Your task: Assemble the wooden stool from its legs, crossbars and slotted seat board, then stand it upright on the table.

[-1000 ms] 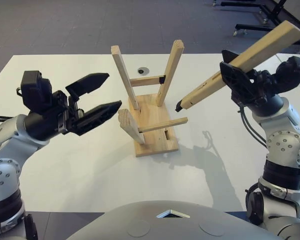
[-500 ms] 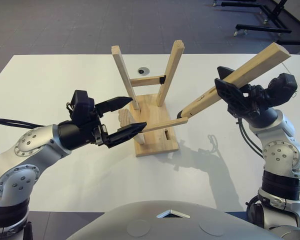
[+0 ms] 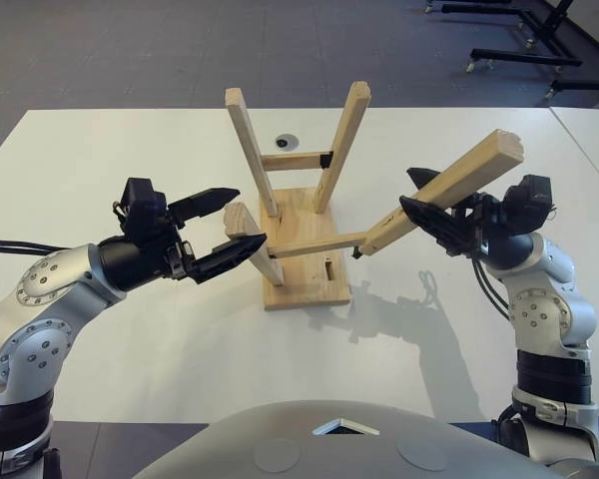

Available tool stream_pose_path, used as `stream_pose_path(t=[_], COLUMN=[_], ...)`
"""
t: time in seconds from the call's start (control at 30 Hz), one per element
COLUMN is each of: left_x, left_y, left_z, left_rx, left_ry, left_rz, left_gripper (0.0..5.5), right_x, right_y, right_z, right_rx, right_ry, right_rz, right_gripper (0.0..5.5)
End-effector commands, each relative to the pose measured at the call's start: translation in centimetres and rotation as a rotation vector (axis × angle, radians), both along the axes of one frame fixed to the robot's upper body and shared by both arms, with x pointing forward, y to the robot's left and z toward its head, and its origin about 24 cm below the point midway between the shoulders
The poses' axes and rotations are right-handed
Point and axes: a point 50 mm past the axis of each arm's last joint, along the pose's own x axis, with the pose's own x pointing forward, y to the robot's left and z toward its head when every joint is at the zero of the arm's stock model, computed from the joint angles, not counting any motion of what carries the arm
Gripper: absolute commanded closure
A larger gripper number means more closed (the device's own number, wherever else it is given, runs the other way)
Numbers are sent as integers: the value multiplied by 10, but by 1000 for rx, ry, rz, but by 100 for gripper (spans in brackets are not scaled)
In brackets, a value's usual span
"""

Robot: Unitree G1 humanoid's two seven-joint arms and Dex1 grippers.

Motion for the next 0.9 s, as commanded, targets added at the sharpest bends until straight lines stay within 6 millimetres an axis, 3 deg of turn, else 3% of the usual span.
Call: stream_pose_path(t=[0.03,0.3,0.53,0.9], left_x=[5,17,20,21], left_y=[6,15,17,19], left_z=[-4,-2,-1,-2], left_rx=[33,56,67,81], left_ry=[7,-2,-12,-6], left_rz=[21,26,22,18], left_gripper=[101,101,101,101], right_x=[-6,9,20,21], right_y=[12,33,34,34], right_z=[-11,-27,-44,-39], right_rx=[31,68,33,-100], right_ry=[26,6,30,-49], right_rz=[72,112,116,155], right_gripper=[343,343,343,344])
